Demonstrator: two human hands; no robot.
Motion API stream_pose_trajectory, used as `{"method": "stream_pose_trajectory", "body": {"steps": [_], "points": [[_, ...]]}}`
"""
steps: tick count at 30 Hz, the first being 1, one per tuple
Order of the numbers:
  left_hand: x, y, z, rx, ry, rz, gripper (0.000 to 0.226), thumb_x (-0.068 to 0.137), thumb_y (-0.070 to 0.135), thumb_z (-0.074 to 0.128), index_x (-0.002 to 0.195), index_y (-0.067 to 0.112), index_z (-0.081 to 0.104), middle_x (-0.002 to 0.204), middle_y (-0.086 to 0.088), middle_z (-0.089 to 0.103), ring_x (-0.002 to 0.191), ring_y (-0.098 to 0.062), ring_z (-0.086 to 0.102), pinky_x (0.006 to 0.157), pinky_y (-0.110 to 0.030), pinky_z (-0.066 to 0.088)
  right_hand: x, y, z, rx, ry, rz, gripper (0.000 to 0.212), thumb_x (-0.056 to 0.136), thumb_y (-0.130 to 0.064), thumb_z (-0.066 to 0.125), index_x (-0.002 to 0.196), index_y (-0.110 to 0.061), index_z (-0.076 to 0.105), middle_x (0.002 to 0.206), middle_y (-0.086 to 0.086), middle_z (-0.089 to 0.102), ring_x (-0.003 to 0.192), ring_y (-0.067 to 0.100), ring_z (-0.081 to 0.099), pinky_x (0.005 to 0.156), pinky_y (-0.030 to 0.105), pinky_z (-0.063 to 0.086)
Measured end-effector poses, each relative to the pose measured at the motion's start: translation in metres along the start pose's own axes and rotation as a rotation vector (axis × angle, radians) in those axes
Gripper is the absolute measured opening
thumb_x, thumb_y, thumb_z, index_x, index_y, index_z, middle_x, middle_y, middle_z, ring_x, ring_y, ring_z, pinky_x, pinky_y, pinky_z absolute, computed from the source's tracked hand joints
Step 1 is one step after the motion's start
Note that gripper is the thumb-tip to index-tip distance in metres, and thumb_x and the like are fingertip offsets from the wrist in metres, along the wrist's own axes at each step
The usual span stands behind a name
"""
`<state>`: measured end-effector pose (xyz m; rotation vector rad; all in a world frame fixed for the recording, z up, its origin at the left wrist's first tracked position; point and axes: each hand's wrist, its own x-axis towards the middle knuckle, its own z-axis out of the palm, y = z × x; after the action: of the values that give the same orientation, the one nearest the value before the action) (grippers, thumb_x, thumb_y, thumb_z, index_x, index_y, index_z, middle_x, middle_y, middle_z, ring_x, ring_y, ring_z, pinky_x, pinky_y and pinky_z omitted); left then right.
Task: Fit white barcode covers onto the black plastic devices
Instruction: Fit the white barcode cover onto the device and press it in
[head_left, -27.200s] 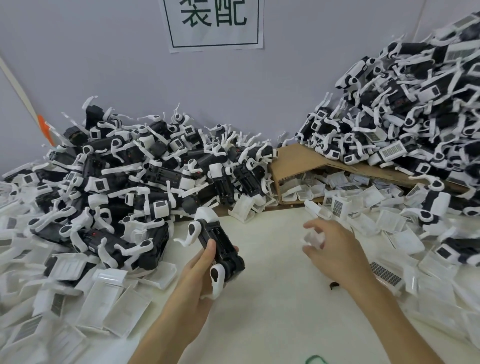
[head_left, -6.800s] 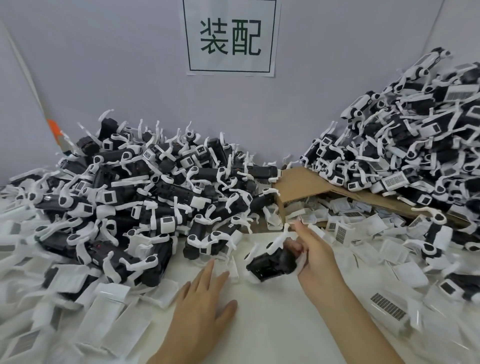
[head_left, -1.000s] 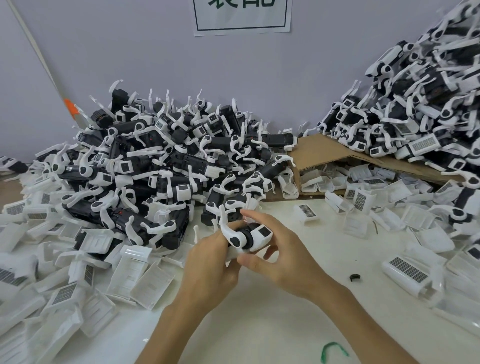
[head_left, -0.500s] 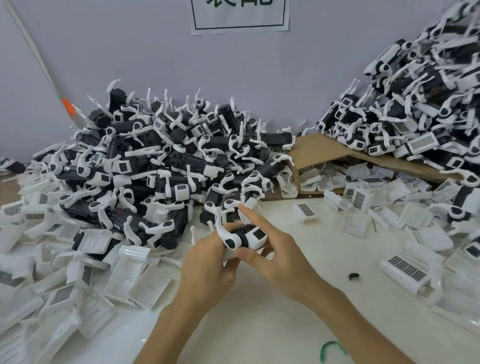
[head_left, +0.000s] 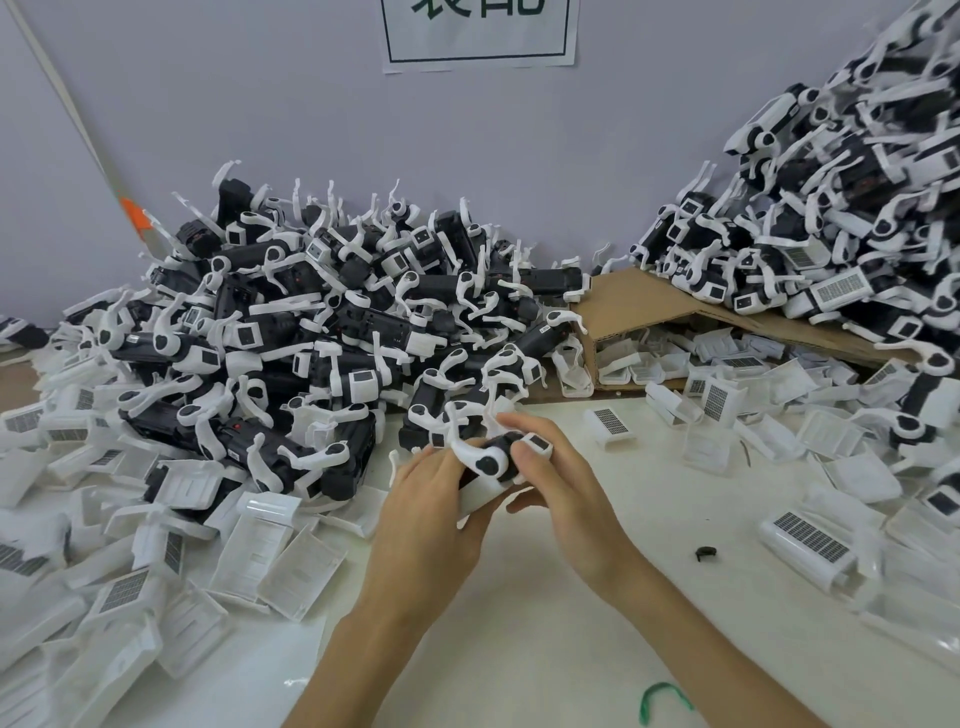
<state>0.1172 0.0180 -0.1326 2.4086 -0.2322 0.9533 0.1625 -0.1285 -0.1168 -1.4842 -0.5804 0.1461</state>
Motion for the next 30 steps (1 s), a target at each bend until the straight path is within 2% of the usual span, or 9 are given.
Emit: {"method": "stream_pose_trajectory", "body": {"steps": [4,8,11,14,16,20,23,25,30], "points": [[-0.001,0.004,0.0,0.197,0.204,0.135,0.042,0.081,0.02,0.083,0.12,0.012,0.068,0.119,0.002,0.066,0.115,-0.017,0.053,0.105,-0.028,0.036,0.003,-0.005,-0.002,0.199,0.038,0.144,0.029,0.103,-0.039,0.047,0.12,-0.023,0.063,0.102,-0.001,0.069,0.083,0.013,0.065,0.071,0.026,0.052],[0.0,0.01,-0.006,0.281,0.424,0.047,0.066,0.079,0.047,0.076,0.132,0.017,0.053,0.136,-0.006,0.052,0.128,-0.023,0.046,0.107,-0.035,0.03,0.004,-0.01,-0.007,0.563,0.023,0.299,0.045,0.091,-0.048,0.05,0.113,-0.011,0.064,0.106,0.012,0.07,0.08,0.024,0.07,0.072,0.034,0.054],[0.005,0.01,-0.013,-0.304,0.232,-0.297,0.091,0.066,0.049,0.085,0.14,0.022,0.04,0.137,0.009,0.051,0.125,-0.012,0.053,0.106,-0.03,0.042,0.004,-0.011,-0.011,0.688,0.028,0.288,0.045,0.088,-0.047,0.053,0.115,-0.017,0.07,0.115,0.015,0.07,0.083,0.027,0.068,0.078,0.037,0.056],[0.006,0.008,-0.011,-0.815,-0.024,-0.495,0.074,0.07,0.038,0.083,0.134,0.028,0.046,0.123,0.009,0.069,0.107,-0.013,0.068,0.089,-0.031,0.055,0.004,-0.01,-0.009,0.691,0.023,0.291,0.038,0.096,-0.042,0.048,0.116,-0.019,0.071,0.122,0.013,0.07,0.089,0.03,0.07,0.08,0.037,0.057],[0.005,0.008,-0.007,-0.852,-0.024,-0.504,0.058,0.076,0.032,0.079,0.127,0.028,0.053,0.116,0.007,0.072,0.102,-0.01,0.07,0.08,-0.023,0.055,0.004,-0.01,-0.009,0.661,0.025,0.302,0.038,0.099,-0.04,0.044,0.118,-0.019,0.069,0.125,0.011,0.069,0.092,0.03,0.07,0.081,0.036,0.057],[0.004,0.008,-0.005,-0.887,-0.017,-0.568,0.059,0.073,0.032,0.082,0.126,0.027,0.056,0.114,0.008,0.073,0.102,-0.008,0.069,0.078,-0.018,0.054,0.004,-0.013,-0.011,0.591,0.039,0.289,0.048,0.089,-0.053,0.052,0.123,-0.022,0.067,0.122,0.007,0.071,0.093,0.027,0.071,0.082,0.037,0.054],[0.005,0.01,-0.007,-0.948,-0.041,-0.658,0.076,0.06,0.048,0.083,0.127,0.026,0.054,0.115,0.007,0.073,0.105,-0.009,0.069,0.077,-0.023,0.056,0.006,-0.012,-0.01,0.516,0.117,0.309,0.041,0.092,-0.048,0.057,0.11,-0.013,0.068,0.108,0.008,0.074,0.081,0.023,0.072,0.081,0.037,0.056],[0.005,0.011,-0.008,-0.987,-0.057,-0.714,0.076,0.063,0.054,0.079,0.128,0.022,0.056,0.116,0.003,0.073,0.108,-0.014,0.069,0.083,-0.029,0.054,0.007,-0.01,-0.009,0.466,0.18,0.309,0.042,0.098,-0.041,0.055,0.116,-0.005,0.064,0.105,0.014,0.075,0.081,0.025,0.073,0.076,0.036,0.058],[0.007,0.012,-0.01,-1.049,-0.087,-0.764,0.064,0.069,0.045,0.078,0.124,0.016,0.063,0.115,-0.007,0.074,0.108,-0.021,0.07,0.091,-0.034,0.052,0.008,-0.01,-0.005,0.281,0.291,0.199,0.035,0.097,-0.035,0.053,0.113,-0.006,0.062,0.088,0.013,0.077,0.077,0.025,0.075,0.063,0.031,0.058]]}}
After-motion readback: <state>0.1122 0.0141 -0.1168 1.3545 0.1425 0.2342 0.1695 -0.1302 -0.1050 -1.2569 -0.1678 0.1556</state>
